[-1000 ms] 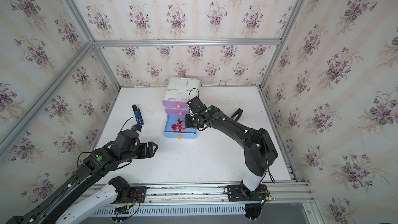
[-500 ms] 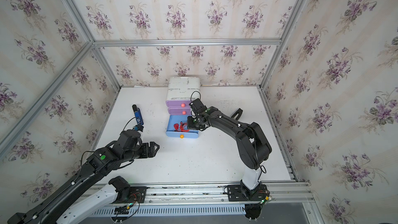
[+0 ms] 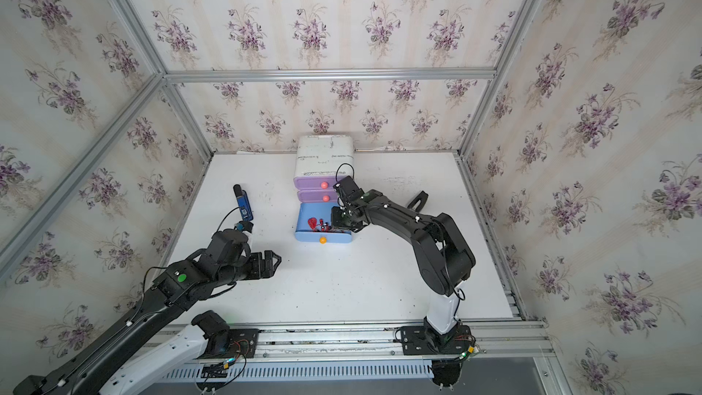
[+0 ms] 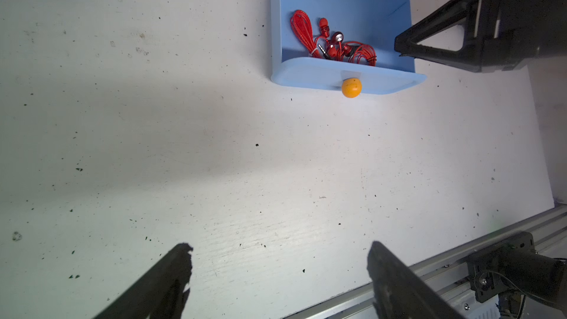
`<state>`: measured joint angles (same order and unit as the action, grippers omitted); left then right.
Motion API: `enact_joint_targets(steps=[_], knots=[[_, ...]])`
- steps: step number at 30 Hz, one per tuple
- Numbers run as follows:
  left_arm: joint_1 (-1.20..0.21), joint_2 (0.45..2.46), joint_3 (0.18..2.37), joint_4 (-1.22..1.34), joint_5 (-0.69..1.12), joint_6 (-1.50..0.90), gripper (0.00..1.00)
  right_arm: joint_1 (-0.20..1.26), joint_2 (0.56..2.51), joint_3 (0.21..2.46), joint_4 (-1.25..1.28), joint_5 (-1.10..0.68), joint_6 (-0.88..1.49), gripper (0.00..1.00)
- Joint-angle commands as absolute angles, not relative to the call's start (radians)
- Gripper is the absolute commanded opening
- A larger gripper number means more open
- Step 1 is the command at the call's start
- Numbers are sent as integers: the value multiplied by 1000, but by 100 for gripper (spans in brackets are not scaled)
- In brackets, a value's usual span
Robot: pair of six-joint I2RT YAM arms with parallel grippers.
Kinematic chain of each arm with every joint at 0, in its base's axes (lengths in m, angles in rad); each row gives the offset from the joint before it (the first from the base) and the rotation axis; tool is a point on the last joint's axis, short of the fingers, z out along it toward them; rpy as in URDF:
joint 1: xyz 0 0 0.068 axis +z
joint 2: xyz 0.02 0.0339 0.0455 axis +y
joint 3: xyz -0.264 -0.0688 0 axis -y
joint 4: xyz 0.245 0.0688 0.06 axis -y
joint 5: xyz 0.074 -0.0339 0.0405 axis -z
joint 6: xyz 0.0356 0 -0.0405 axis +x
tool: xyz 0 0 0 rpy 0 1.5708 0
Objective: Place the wired earphones into the drawer by color
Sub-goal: Place the wired earphones in the drawer.
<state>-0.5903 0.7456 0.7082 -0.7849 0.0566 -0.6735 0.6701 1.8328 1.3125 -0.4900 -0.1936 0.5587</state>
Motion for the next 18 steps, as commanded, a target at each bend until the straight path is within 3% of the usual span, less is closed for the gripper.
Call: enact_joint_targets(steps=[1,9,11,14,18], knots=[[-590,747,700,-752,71,-685,92,669,1822,1318,-444,-171,566,31],[-594,753,554,-544,250,-786,86,670,1748,1336,-418,-204,568,32],[-596,765,486,-436,291,-850,74,670,1717,1340,-416,-221,564,32],[-607,805,395,-285,313,-944,42,670,1668,1342,-415,-256,553,26],[-628,874,344,-135,285,-1012,21,669,1587,1378,-404,-282,532,12]])
